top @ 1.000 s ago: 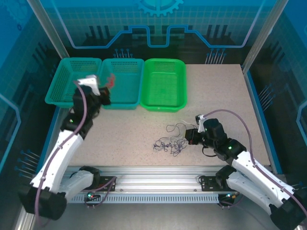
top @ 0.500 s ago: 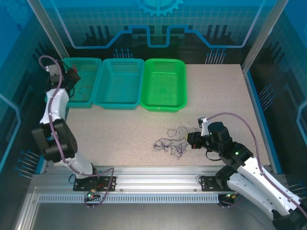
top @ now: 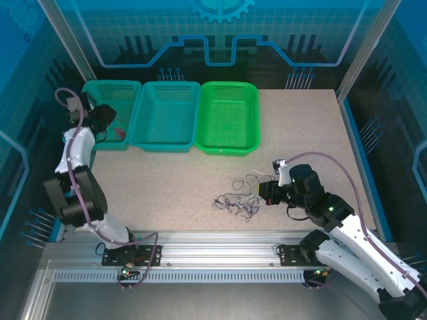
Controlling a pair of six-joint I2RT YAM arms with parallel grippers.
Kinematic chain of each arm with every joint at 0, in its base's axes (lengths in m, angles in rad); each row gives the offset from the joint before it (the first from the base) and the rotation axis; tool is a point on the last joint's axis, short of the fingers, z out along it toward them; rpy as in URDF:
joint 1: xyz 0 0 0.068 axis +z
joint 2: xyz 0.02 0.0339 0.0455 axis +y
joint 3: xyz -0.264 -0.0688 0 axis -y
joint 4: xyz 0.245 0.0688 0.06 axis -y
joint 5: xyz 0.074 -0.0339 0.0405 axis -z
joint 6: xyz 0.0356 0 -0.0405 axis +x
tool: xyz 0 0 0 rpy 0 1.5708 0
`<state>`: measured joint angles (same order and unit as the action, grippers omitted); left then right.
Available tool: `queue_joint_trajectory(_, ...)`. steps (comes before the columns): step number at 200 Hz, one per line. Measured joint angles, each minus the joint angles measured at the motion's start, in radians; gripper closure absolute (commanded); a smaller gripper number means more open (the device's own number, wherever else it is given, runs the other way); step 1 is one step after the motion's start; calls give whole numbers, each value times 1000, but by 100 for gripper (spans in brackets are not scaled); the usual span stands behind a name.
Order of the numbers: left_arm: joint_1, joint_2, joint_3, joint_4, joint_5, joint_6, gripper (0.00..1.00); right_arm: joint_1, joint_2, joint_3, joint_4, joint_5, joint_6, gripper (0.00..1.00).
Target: Untangle the cables
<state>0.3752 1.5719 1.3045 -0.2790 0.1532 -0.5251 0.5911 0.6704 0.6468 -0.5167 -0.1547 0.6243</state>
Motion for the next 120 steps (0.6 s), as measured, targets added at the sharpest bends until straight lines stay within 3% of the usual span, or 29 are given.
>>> queue_joint_trajectory(15,-49,-141,-55,41,38,2,61,0,33,28,1,-21,-31,100)
queue_joint_trajectory(34,-172,-310,-119,100,91,30,61,0,80,67,0,-54,-73,100)
queue_joint_trajectory(61,-454,-508,-237,177,198,148,61,0,130,126,0,-105,-127,100)
queue_joint_trajectory(83,-674,-626,-353,201,288,311,55,0,151,163,0,-128,-154,100)
queue_joint_trajectory(120,-1021,-696,-463,161,337,578,53,0,176,193,1,-152,-178,100)
